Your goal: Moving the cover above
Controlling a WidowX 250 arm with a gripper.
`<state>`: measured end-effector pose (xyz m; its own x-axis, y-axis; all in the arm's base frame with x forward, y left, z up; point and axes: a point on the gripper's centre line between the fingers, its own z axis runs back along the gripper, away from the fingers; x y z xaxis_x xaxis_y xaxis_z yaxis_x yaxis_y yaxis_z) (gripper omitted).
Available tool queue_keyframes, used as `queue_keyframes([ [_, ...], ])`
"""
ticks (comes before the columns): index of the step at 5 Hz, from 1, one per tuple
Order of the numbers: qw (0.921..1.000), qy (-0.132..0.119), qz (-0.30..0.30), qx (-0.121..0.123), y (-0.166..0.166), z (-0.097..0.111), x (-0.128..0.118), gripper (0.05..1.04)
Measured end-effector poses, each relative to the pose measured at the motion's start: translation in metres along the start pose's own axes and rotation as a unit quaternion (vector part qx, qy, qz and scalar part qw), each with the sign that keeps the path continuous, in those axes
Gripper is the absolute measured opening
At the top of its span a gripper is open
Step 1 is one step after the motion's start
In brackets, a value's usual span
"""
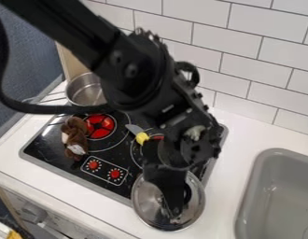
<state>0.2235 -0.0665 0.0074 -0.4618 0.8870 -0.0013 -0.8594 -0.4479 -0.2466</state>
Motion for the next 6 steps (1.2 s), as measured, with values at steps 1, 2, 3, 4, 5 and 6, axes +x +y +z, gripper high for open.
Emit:
queue_keyframes([
  [1, 0.9998, -0.002, 0.016, 0.007, -0.002, -0.006, 0.004, 1.001],
  [2, 0.9995, -0.006, 0.025, 0.017, -0.003, -0.013, 0.010, 0.943],
  [3, 0.9991, -0.011, 0.035, 0.022, -0.003, -0.016, 0.010, 0.646],
  [4, 0.9980, -0.023, 0.054, 0.023, -0.003, -0.018, 0.010, 0.343],
  [5, 0.9981, -0.020, 0.052, 0.025, -0.003, -0.019, 0.007, 0.162],
  [6, 0.9984, -0.018, 0.049, 0.023, -0.004, -0.019, 0.006, 0.073],
])
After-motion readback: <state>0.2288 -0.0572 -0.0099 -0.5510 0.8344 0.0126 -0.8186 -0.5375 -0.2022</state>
